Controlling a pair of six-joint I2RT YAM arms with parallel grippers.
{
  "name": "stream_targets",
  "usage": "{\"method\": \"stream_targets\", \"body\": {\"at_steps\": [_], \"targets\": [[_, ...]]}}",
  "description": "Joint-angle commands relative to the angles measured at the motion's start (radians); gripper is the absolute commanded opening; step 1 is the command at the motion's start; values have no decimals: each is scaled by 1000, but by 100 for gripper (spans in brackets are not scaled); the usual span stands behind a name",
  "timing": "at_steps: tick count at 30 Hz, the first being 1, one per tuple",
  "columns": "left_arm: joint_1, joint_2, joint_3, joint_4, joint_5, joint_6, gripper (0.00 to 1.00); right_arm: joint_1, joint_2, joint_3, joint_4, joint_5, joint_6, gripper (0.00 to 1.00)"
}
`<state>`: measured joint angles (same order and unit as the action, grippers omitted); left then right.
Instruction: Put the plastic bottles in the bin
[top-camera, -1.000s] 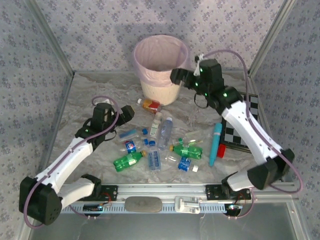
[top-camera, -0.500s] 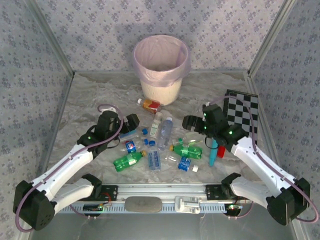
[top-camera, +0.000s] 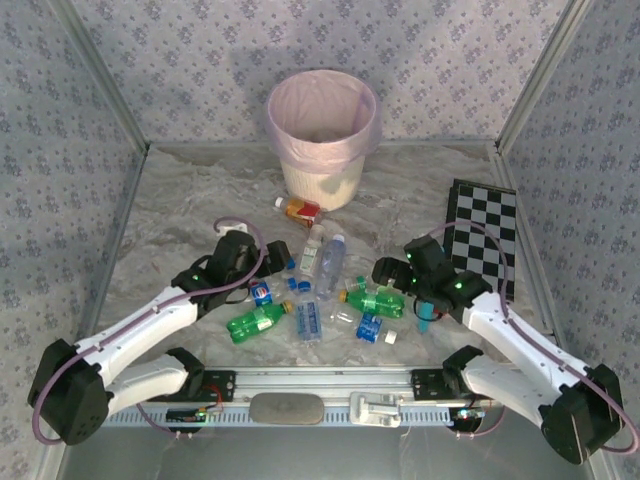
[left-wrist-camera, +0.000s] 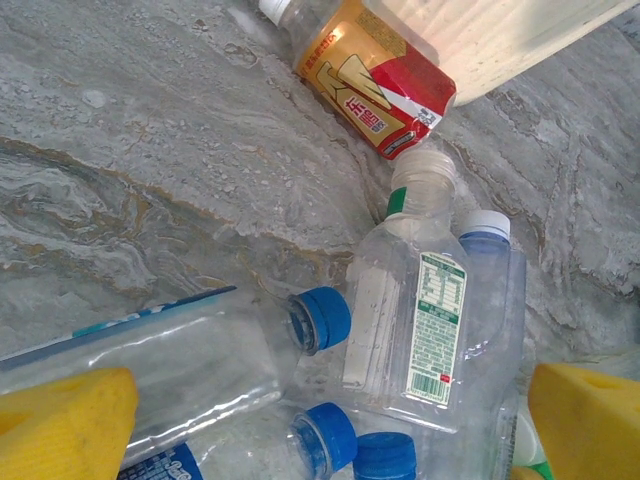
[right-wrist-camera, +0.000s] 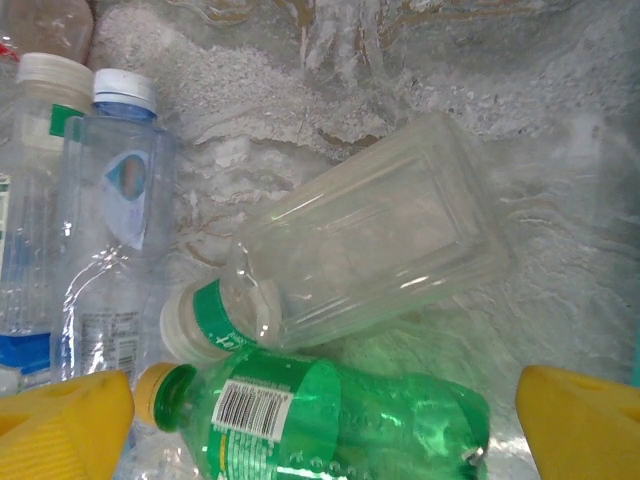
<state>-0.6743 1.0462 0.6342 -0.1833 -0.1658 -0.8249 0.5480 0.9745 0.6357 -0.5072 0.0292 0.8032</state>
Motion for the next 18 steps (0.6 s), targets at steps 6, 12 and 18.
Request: {"method": "stream_targets", "body": {"at_steps": [6, 12, 18], "targets": [[-11, 19, -25, 76, -55, -18, 100, -24, 95, -66, 173, 14, 119, 100], [-10, 78, 5, 117, -62, -5, 100, -59, 167, -105, 313, 14, 173, 100], [-12, 179, 93, 106, -44, 43, 100, -85, 261, -58, 374, 23, 145, 100]]}}
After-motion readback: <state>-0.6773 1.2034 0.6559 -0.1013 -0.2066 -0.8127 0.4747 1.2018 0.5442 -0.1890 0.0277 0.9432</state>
